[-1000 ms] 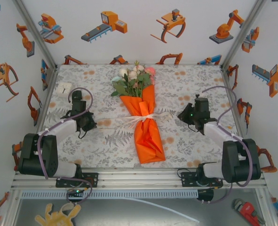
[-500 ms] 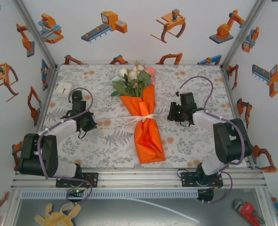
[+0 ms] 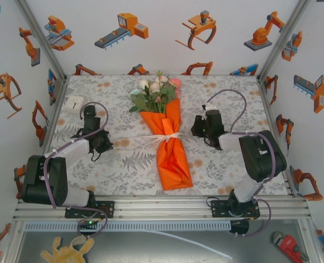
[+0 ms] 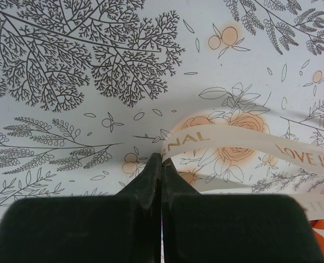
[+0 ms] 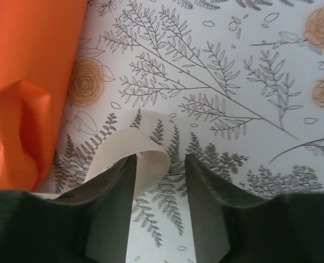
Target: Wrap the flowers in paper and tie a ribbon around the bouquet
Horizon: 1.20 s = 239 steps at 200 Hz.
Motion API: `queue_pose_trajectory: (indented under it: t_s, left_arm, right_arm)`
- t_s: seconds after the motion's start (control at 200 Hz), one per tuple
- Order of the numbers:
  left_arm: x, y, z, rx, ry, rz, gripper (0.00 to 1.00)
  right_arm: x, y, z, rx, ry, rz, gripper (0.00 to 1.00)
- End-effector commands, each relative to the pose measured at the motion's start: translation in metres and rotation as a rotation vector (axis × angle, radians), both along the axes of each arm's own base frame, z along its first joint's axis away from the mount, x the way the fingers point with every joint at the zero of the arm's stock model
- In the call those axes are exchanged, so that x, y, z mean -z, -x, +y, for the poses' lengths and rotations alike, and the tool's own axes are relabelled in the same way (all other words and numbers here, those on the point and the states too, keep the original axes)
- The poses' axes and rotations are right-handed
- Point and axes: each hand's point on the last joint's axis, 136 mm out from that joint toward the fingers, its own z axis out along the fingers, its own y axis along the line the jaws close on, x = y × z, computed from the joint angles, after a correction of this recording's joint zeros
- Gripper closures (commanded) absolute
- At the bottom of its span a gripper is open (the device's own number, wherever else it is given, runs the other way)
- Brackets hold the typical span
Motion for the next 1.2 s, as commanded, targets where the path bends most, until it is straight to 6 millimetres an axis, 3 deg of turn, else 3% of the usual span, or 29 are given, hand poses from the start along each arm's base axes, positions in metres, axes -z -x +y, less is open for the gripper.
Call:
queue_pose_trajectory:
  t_s: [0.0,0.115,0.375,0.831,1.036,1.116,1.191]
  left_arm:
    - [0.002,0.003,0.002,0.009,-0.015,0.017,1.0]
    - [0.002,0.006,0.009,-0.026,-0.042,0.025,1.0]
    - [0.005,0.013,0.027,-0.105,-0.088,0.045,1.0]
    - [0.007,0.019,0.052,-0.173,-0.106,0.058,1.0]
    - [0.006,0.018,0.054,-0.173,-0.098,0.046,1.0]
    - [0.004,0.016,0.052,-0.166,-0.089,0.038,1.0]
    - [0.001,0.012,0.047,-0.142,-0.071,0.022,1.0]
  right_arm:
    - [0.017,0.006,-0.001,0.018,-0.002,0.023,0.79]
    - [0.02,0.009,-0.016,0.088,0.039,0.024,1.0]
    - [0.014,0.018,-0.065,0.314,0.15,0.008,1.0]
    - [0.012,0.024,-0.093,0.456,0.082,0.042,1.0]
    - [0.01,0.027,-0.103,0.496,0.08,0.05,1.0]
    - [0.009,0.028,-0.103,0.498,0.078,0.048,1.0]
    - [0.005,0.026,-0.09,0.429,0.041,0.043,1.0]
